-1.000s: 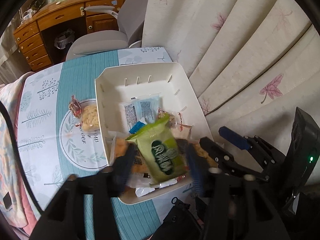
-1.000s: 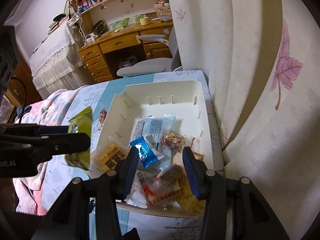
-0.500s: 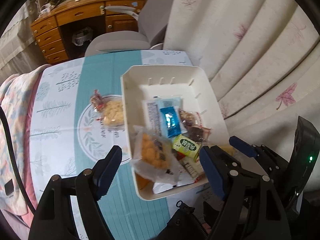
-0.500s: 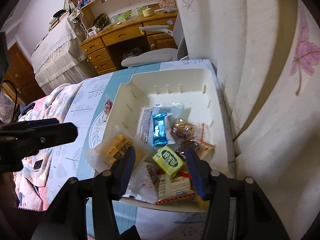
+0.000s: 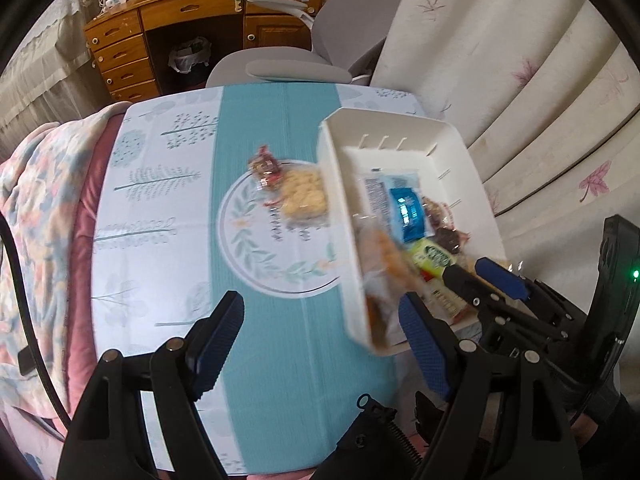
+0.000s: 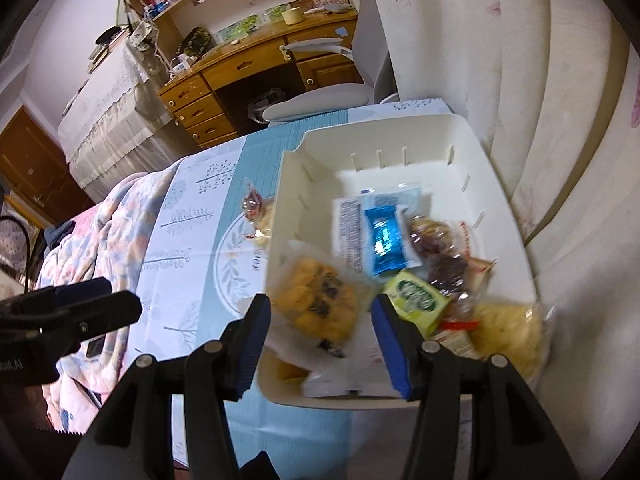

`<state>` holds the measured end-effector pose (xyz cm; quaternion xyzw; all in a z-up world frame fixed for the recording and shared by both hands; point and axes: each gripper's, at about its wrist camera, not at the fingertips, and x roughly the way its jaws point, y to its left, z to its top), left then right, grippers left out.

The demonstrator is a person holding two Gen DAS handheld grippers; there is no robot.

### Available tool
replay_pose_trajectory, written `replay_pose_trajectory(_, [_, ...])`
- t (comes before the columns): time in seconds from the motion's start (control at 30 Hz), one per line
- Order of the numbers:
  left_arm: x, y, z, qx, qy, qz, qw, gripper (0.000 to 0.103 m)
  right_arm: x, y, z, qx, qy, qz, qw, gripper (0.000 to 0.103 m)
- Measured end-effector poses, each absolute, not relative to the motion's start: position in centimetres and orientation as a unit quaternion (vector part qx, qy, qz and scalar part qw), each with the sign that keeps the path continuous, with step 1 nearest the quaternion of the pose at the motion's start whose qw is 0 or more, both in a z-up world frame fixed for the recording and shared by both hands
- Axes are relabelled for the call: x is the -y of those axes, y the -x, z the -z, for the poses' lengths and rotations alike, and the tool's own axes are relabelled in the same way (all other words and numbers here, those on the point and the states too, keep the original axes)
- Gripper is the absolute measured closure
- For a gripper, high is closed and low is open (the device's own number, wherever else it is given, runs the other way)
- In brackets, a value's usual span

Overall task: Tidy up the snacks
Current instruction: 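Move both open tools back toward the clear fried-snack bag and cake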

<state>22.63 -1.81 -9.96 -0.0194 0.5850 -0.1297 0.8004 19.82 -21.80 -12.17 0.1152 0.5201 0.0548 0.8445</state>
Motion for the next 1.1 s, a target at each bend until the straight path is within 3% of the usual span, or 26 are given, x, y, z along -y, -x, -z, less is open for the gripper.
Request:
replay_pose_trajectory(0.57, [-10.1, -25.5, 10.7, -0.59, -0.057, 0.172, 0.787, 0.024, 11.7, -18.2, 13.8, -0.486, -0.205, 0.039, 0.848, 0.049])
replay_pose_trajectory(0.73, [-11.3, -27.8, 11.2, -0.586, -0.076, 0.181, 0.786, 0.024, 9.2, -18.5, 13.9, -0.451, -0.213, 0.066, 0.864, 0.027])
replay_pose_trajectory(1.1, [-9.0, -33.7, 14.0, -0.597, -0.094, 0.188, 0.774, 0.02, 6.2, -21.4, 17.1, -0.405, -0.179, 0.157, 0.883, 0.027])
